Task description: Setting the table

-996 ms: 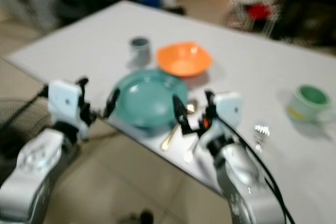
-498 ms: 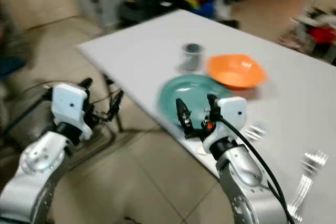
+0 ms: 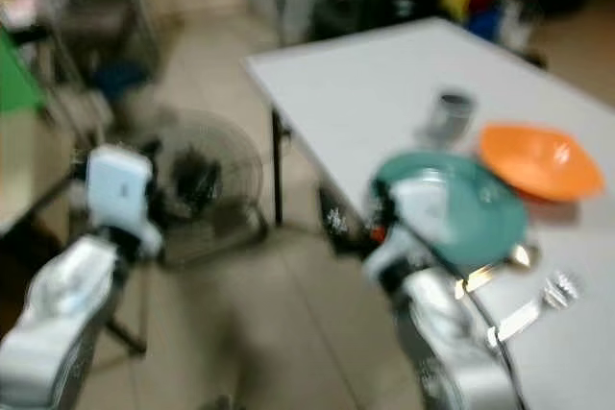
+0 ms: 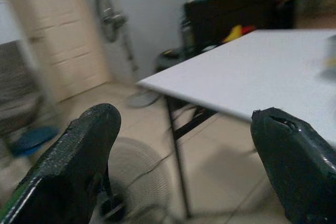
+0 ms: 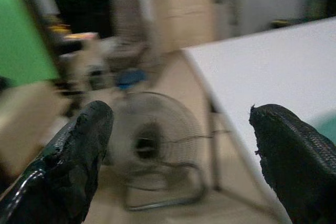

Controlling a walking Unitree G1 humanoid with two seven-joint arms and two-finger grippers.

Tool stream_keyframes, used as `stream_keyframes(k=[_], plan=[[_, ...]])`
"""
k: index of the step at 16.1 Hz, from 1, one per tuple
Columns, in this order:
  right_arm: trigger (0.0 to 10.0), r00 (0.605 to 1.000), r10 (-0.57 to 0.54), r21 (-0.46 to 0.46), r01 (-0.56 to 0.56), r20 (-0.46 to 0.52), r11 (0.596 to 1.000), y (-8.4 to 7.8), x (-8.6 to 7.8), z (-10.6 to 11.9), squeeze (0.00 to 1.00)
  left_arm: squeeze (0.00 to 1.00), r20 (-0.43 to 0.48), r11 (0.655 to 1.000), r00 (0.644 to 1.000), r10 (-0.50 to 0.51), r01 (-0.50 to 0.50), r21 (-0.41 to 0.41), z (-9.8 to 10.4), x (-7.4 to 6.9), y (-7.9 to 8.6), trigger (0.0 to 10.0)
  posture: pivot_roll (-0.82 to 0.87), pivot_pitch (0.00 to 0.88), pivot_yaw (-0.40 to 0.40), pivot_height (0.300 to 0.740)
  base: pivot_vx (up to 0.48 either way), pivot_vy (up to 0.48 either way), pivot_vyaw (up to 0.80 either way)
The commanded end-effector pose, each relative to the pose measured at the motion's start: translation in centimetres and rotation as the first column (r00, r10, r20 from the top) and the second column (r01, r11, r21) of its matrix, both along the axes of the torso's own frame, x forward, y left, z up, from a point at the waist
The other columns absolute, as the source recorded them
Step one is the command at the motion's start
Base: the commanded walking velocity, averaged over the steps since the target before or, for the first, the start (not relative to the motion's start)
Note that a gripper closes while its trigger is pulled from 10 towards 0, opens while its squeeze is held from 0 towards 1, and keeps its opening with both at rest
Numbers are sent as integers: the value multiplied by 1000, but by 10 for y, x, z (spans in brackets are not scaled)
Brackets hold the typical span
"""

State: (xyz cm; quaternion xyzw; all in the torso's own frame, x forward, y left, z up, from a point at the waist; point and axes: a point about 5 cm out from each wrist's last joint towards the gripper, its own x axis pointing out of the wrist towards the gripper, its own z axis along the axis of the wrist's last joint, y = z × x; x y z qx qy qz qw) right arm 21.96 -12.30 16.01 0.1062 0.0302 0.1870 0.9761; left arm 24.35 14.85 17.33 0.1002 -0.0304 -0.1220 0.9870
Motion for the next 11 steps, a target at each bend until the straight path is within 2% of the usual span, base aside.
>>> stream_keyframes(k=[1, 8, 11], plan=[[10000, 1000, -5, -13, 5, 4, 1000, -4, 0, 1, 1000, 0, 12, 1000, 1000, -5, 6, -9, 3, 0, -3, 10000, 49, 5, 15, 740, 0, 0, 800], [10000, 999, 34, -12, -35, -10, 999, 0, -1, -1, 1000, 0, 19, 1000, 1000, -14, 14, -19, 4, -2, -2, 10000, 54, 8, 10, 740, 0, 0, 800], [10000, 998, 54, -12, -54, -18, 998, 2, -2, -1, 1000, 0, 17, 1000, 1000, -17, 17, -21, 4, -3, -2, 10000, 57, 10, 8, 740, 294, 0, 800]])
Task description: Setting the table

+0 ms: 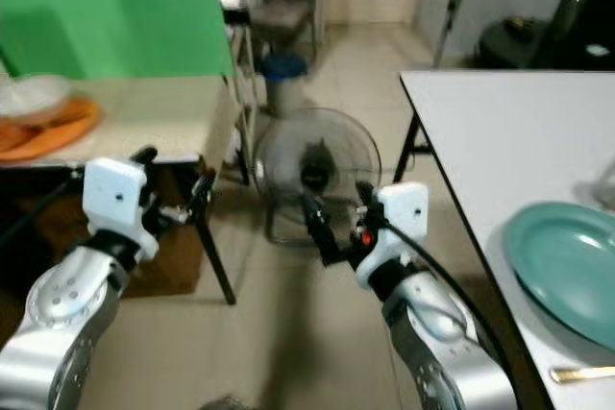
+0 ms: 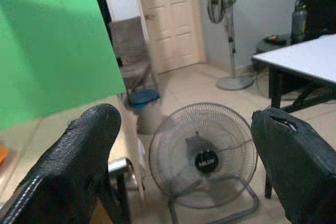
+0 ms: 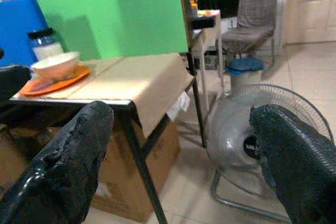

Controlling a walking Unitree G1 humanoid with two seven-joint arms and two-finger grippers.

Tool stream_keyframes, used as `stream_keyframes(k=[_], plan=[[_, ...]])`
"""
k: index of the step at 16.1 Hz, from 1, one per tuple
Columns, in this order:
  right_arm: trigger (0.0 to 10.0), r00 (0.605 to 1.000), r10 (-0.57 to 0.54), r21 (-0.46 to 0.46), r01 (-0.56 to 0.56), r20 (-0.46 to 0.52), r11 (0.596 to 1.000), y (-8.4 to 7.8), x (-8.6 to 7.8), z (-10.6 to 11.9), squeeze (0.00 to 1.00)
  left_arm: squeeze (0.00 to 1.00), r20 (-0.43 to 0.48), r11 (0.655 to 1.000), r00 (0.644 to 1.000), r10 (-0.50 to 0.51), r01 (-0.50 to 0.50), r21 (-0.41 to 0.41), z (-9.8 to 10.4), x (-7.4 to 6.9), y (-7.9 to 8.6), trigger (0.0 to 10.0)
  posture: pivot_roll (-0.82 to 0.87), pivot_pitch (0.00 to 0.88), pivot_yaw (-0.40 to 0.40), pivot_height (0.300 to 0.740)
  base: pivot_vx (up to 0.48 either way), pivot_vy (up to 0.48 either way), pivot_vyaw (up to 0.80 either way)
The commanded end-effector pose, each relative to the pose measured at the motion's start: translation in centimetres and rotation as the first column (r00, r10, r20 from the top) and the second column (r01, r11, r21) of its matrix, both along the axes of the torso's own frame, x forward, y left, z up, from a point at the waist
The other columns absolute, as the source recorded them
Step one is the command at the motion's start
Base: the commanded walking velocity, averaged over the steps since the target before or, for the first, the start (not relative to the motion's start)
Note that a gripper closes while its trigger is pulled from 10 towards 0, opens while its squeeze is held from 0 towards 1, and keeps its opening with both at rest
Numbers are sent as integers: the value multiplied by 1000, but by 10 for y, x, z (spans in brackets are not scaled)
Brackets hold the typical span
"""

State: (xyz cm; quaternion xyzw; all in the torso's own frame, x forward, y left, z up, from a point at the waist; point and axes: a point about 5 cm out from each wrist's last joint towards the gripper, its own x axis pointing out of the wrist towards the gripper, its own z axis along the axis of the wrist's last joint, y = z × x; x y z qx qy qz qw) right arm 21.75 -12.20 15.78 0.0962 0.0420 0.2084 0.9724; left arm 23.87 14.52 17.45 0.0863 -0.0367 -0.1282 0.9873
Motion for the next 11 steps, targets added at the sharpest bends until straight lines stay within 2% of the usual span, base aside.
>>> stream_keyframes(k=[1, 11], plan=[[10000, 1000, 15, 8, -15, -5, 1000, 2, 0, 0, 1000, 0, 8, 1000, 1000, -3, 3, 6, 3, 2, 1, 10000, 57, 10, 8, 740, 307, 0, 800], [10000, 999, 40, -4, -40, -12, 999, 5, 1, 0, 1000, 0, -6, 1000, 1000, 8, -8, 3, 1, -2, 4, 10000, 66, 18, -2, 740, 309, 0, 800]])
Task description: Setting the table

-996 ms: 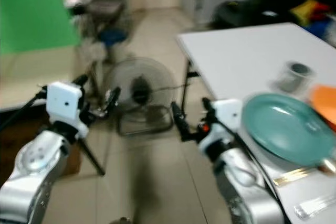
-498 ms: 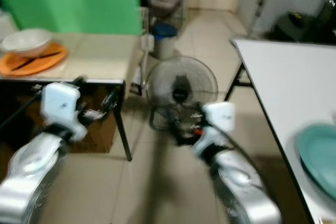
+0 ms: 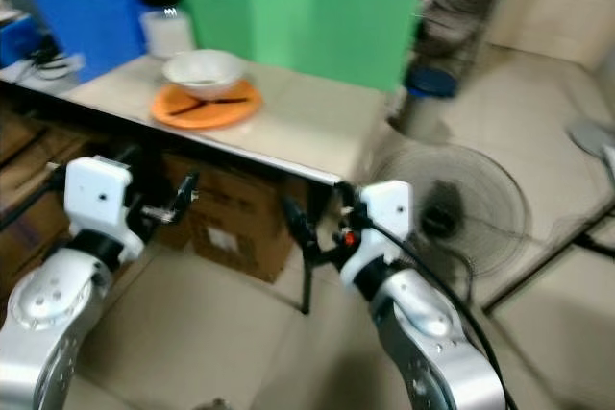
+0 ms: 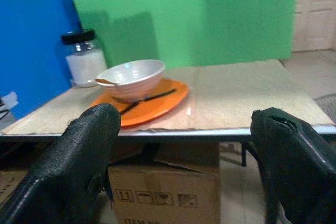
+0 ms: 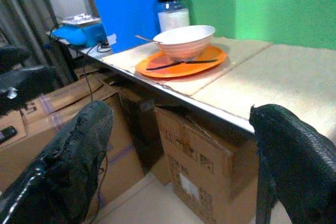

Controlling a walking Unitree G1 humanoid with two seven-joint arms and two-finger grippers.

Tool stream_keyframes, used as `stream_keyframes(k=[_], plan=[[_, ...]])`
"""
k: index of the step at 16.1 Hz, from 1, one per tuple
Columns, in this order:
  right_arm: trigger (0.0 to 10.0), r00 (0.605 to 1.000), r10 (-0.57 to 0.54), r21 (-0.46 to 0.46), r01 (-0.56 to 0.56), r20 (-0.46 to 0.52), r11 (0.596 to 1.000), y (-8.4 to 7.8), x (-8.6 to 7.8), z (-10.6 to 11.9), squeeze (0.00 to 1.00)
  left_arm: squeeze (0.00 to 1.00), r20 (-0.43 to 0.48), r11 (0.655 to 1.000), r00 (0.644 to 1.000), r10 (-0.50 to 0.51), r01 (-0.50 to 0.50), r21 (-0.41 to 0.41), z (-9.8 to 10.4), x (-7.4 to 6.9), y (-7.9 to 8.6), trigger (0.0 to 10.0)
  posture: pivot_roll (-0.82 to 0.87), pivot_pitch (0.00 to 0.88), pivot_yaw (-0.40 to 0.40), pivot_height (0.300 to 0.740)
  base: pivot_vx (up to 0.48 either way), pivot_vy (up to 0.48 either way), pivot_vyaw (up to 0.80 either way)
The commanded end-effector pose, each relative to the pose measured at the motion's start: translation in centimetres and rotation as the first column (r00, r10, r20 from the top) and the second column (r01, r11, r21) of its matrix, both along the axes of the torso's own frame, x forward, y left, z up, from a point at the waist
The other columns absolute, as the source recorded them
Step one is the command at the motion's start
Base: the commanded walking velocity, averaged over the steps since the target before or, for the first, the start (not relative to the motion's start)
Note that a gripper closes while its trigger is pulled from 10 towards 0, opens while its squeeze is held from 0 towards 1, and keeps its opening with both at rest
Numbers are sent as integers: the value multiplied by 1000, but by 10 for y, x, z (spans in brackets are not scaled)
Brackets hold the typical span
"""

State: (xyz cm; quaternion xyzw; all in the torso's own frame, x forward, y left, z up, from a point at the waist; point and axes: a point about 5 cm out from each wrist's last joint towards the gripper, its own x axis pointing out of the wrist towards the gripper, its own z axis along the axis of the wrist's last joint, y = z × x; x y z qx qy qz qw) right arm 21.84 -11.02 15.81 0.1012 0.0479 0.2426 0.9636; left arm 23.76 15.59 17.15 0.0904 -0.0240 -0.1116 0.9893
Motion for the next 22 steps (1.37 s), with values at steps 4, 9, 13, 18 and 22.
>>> stream_keyframes(k=[4, 9, 13, 18, 22], plan=[[10000, 1000, -28, -27, 28, 4, 999, -6, 2, 0, 1000, 0, 17, 1000, 1000, -21, 21, -2, 5, -1, -5, 10000, 72, 21, -6, 740, 307, 0, 600], [10000, 999, -44, -19, 44, 6, 999, -7, 7, 1, 1000, 0, 16, 1000, 1000, -17, 17, 5, 6, -2, -3, 10000, 79, 25, -9, 740, 308, 0, 0], [10000, 999, -43, -17, 43, 8, 999, -6, 13, 2, 1000, 0, 20, 1000, 1000, -18, 18, 13, 9, 0, -1, 10000, 87, 28, -6, 740, 310, 0, -133], [10000, 999, -33, -8, 33, 21, 999, -2, 18, 3, 1000, 0, 22, 999, 999, -27, 26, 21, 12, 1, 0, 10000, 101, 32, 3, 740, 307, 0, -315], [10000, 999, -27, -11, 27, 27, 1000, -1, 20, 3, 1000, 0, 20, 999, 999, -27, 26, 22, 12, 1, 0, 10000, 103, 36, 0, 740, 309, 0, 0]])
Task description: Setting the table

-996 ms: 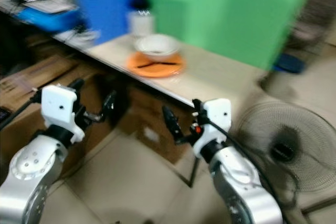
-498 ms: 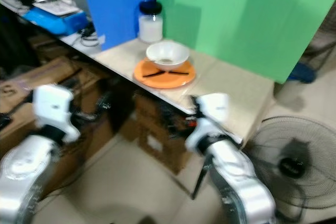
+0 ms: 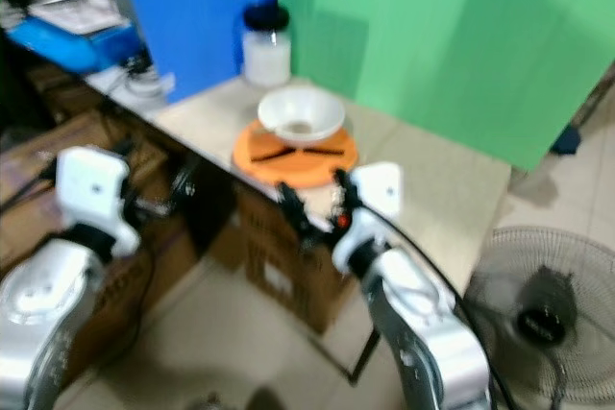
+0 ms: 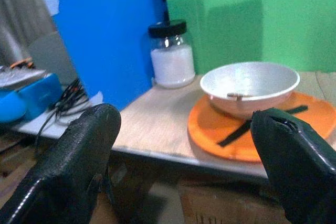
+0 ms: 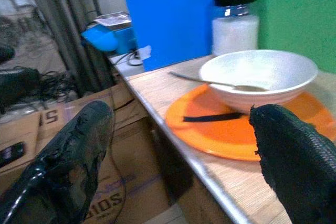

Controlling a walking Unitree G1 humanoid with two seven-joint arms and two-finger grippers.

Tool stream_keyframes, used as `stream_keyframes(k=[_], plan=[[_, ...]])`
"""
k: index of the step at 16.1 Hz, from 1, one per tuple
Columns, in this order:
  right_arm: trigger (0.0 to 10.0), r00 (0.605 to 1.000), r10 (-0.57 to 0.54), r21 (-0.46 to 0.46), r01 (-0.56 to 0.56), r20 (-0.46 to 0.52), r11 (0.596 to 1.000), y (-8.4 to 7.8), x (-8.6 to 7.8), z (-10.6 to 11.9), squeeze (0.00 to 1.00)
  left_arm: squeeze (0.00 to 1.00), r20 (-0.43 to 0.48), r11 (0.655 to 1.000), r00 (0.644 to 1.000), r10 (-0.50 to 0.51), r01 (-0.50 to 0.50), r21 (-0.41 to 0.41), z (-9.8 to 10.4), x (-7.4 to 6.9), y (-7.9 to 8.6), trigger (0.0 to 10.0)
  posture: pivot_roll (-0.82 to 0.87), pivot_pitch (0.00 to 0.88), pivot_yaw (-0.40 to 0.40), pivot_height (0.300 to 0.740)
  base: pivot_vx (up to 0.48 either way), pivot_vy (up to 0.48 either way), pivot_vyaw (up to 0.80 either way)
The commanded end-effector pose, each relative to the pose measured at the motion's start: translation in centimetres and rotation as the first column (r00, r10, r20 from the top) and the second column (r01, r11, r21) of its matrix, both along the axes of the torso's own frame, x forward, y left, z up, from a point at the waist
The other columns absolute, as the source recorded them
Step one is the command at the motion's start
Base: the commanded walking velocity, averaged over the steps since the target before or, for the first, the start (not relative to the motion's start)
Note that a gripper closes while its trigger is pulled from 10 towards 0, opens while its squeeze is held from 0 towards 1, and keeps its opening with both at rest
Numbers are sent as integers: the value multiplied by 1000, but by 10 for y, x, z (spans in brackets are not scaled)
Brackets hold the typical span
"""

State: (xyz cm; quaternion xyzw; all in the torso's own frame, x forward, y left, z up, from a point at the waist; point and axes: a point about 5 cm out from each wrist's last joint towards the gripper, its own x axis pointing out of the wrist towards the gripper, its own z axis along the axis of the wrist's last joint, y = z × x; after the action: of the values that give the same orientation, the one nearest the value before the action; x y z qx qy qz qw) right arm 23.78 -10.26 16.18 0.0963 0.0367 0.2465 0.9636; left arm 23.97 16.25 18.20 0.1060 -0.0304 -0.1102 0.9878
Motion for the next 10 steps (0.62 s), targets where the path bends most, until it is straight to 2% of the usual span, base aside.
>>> stream_keyframes(k=[1, 10], plan=[[10000, 999, -33, -8, 33, 2, 999, -9, 1, 0, 1000, 0, 3, 1000, 1000, -28, 28, -9, 2, -1, -7, 10000, 103, 36, 0, 740, 311, 0, 0], [10000, 1000, -24, -9, 24, 10, 1000, -8, 3, 1, 1000, 0, -1, 1000, 1000, -26, 26, -12, 0, 0, -7, 10000, 103, 35, -5, 740, 307, 0, 0]])
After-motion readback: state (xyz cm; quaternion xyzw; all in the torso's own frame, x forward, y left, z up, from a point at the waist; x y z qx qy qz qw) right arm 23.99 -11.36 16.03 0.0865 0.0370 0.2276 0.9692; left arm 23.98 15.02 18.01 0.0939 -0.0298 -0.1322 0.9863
